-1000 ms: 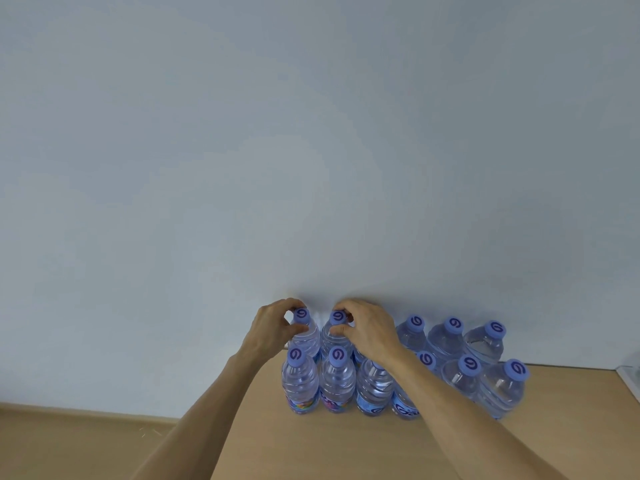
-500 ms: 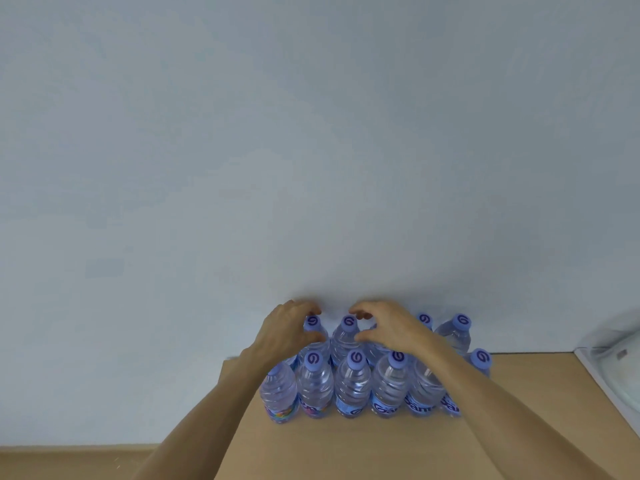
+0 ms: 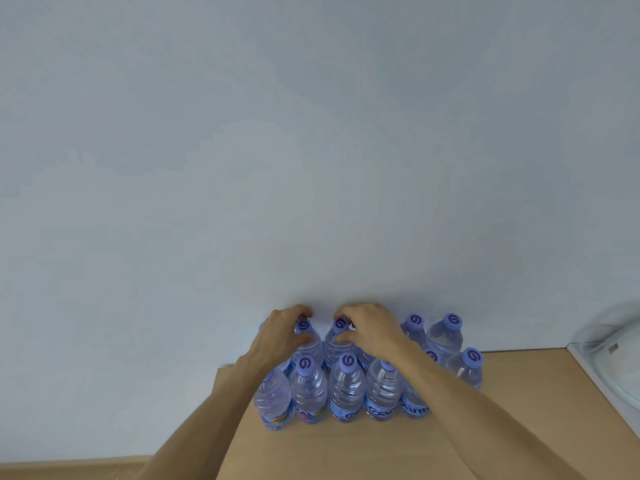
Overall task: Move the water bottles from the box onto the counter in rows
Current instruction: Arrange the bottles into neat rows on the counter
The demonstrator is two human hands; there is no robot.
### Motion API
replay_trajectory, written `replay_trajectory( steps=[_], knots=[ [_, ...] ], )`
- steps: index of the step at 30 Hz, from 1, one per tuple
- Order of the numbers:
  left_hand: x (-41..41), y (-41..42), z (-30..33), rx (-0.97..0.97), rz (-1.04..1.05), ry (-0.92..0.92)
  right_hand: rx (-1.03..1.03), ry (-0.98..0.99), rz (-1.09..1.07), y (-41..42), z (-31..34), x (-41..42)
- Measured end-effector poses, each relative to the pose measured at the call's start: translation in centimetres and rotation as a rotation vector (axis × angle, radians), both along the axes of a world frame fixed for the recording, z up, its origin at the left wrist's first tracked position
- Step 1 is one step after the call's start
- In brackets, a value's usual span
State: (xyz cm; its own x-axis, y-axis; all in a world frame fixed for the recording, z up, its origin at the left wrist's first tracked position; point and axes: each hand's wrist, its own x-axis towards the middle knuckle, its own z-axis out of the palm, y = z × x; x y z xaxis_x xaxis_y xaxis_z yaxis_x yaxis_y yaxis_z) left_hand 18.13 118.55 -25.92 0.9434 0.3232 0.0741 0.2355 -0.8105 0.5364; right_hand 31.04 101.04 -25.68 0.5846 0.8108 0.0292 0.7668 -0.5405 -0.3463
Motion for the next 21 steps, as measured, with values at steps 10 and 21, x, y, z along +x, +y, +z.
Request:
replay_trajectory(
  steps=[10,21],
  knots=[
    [-0.1,0.0,-0.2,-0.048,0.042,-0.023,0.011,0.147,0.083,-0.7,0.1,0.5],
    [-0.2,0.0,-0.5,-0.05,0.053,-0.034,0.065,0.109,-0.01,-0.2,-0.5,0.3]
  ],
)
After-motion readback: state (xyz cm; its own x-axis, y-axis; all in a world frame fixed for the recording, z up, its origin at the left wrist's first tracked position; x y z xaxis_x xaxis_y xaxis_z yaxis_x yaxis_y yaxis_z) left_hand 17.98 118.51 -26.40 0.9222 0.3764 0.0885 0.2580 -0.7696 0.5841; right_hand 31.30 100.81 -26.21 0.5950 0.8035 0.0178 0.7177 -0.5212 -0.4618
